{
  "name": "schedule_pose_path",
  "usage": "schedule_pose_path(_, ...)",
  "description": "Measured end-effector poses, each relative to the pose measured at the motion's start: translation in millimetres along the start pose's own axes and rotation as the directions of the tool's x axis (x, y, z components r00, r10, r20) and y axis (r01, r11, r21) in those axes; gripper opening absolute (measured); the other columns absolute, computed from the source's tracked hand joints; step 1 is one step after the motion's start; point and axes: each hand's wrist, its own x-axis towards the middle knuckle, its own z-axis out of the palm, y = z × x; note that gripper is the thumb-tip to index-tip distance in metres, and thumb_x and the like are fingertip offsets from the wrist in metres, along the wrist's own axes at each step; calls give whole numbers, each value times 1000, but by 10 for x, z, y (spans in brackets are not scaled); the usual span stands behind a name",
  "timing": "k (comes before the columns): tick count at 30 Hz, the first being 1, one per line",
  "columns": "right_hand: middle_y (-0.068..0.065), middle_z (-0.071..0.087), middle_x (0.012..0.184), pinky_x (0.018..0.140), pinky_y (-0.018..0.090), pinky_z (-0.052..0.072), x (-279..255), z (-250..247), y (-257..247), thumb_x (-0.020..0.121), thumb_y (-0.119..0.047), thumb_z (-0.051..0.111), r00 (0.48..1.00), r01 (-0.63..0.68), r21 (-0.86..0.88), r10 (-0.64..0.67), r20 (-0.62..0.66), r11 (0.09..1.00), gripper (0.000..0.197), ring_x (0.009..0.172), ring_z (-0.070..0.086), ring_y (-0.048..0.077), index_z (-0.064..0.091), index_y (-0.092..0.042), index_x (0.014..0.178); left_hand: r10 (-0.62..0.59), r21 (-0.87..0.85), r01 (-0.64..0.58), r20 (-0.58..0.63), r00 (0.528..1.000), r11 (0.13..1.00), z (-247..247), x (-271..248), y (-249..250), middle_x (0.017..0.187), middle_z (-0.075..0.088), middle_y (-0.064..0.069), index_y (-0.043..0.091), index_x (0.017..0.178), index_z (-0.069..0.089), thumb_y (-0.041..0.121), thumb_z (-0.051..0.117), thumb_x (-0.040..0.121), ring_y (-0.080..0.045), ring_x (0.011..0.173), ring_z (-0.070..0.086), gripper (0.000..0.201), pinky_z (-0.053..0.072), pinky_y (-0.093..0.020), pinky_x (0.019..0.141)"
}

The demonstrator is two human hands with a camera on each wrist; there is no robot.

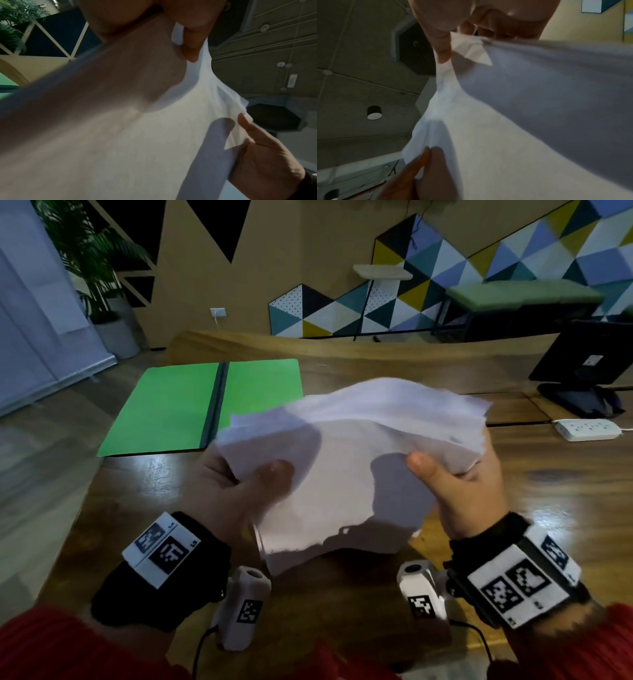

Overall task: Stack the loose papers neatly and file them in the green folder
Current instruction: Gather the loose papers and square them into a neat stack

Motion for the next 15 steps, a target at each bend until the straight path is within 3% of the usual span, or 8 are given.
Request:
schedule_pose_path(1,8,67,114,80,26,55,3,10,20,55,-35,85,999,-39,-5,39,-11,999,83,106,64,21,52,-10,126,-1,18,1,24,1000,1000,8,2,17,53,70,22,25,69,70,-11,63,74,7,51,65,37,50,-9,44)
schedule_pose_path(2,4,69,111,79,26,55,8,24,31,51,-43,84,997,-57,-20,56,-45,998,81,104,65,19,56,-14,122,5,35,-6,26,1000,999,13,3,34,54,70,22,27,67,72,-10,62,74,7,52,66,39,50,-9,44)
schedule_pose_path(5,-16,75,89,76,22,56,29,62,-23,51,-53,78,995,-36,-70,29,-97,997,44,89,70,7,73,-34,91,32,-52,-31,21,999,998,45,27,69,57,73,17,25,63,76,-4,72,65,2,53,67,29,52,-13,45)
schedule_pose_path(8,-14,76,87,74,21,55,35,76,-110,59,-40,77,995,53,-7,-53,-80,999,32,86,70,6,75,-28,88,73,-174,-81,-52,996,981,71,55,122,58,73,12,22,64,76,2,64,65,0,53,68,24,51,-13,46)
schedule_pose_path(10,-11,75,89,72,20,55,63,93,-162,59,-39,79,997,58,52,-55,-61,997,36,86,70,7,72,-27,92,109,-137,-118,-72,991,983,56,86,156,60,73,13,26,66,74,21,74,61,1,56,67,7,50,-12,48)
schedule_pose_path(12,-14,73,86,66,18,54,77,110,-200,57,-38,82,997,59,58,-56,-53,997,40,80,67,4,65,-32,92,105,-114,-111,-63,993,987,30,130,169,62,72,10,27,68,71,51,79,53,-4,58,65,29,49,-16,49)
schedule_pose_path(13,-19,70,86,64,14,53,79,132,-233,59,-30,83,996,71,13,-70,-48,997,41,77,65,-2,60,-32,94,80,-137,-87,-53,995,987,22,165,150,63,71,7,26,69,70,62,76,48,-9,60,63,42,48,-20,53)
schedule_pose_path(15,-39,60,89,67,1,45,76,180,-282,69,-4,74,984,167,-167,-173,-27,972,47,81,57,-18,48,-20,105,14,-186,-24,-56,998,982,38,218,135,67,68,2,23,68,69,69,74,42,-22,68,59,53,44,-30,63)
